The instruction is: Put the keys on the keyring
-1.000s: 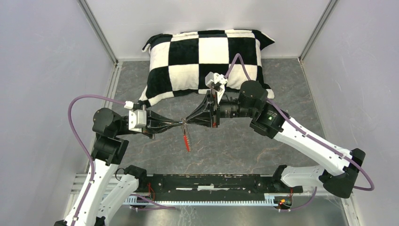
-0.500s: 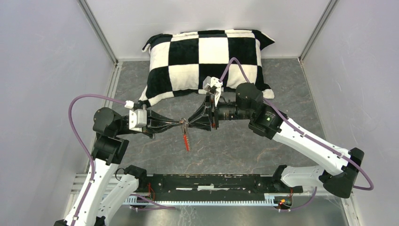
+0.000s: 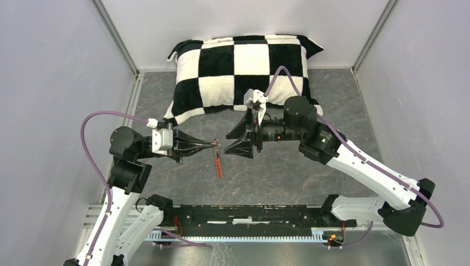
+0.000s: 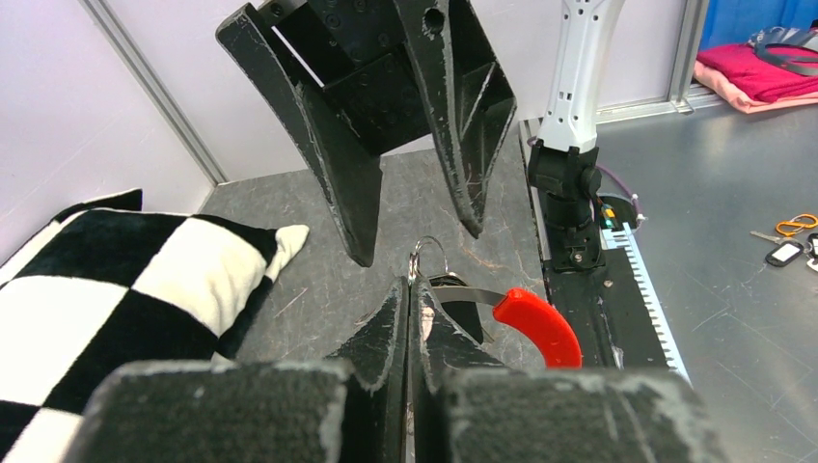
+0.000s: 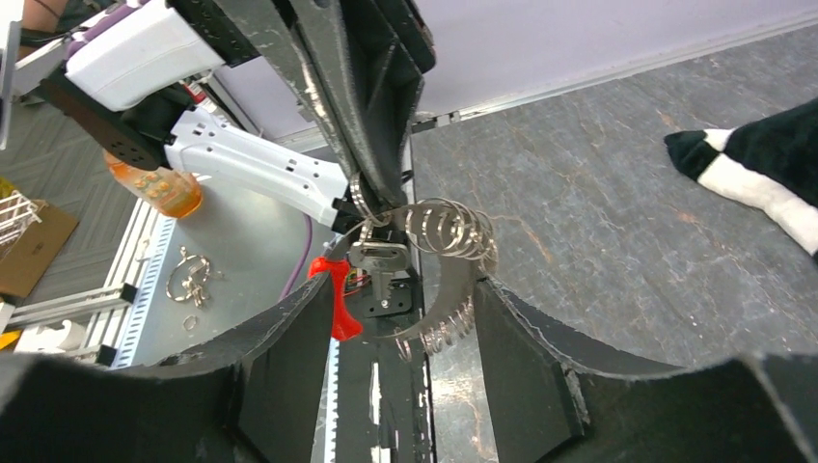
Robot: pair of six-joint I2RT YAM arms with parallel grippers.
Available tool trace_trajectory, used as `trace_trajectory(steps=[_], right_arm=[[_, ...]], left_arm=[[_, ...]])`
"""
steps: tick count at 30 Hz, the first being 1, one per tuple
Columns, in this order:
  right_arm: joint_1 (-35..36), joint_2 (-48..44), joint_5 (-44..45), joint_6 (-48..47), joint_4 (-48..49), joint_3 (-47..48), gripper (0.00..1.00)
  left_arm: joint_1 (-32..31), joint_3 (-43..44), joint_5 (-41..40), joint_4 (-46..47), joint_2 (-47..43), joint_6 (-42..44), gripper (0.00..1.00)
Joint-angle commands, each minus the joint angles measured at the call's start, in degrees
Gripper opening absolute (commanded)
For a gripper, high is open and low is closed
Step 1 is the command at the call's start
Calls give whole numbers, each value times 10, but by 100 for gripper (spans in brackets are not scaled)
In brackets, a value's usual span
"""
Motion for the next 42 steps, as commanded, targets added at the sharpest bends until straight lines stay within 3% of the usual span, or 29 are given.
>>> trace_trajectory(steps=[1,3,13,22,42], right_arm=[[-1,-6,-44,10,37,22,61],[-1,-2,-54,19,50,23,60],[-1,21,-38,57,81,22,38],[-2,33,-34,83,84,15,1],[-1,68,-62,113,73,8,0]], left_arm=[[-2,4,-5,7,0,31,2],[-2,4,-6,7,1,32,2],[-3,4,-6,7,0,32,2],[-3,2,2,7,-6,33,2],[-3,2,5,7,-14,37,2]])
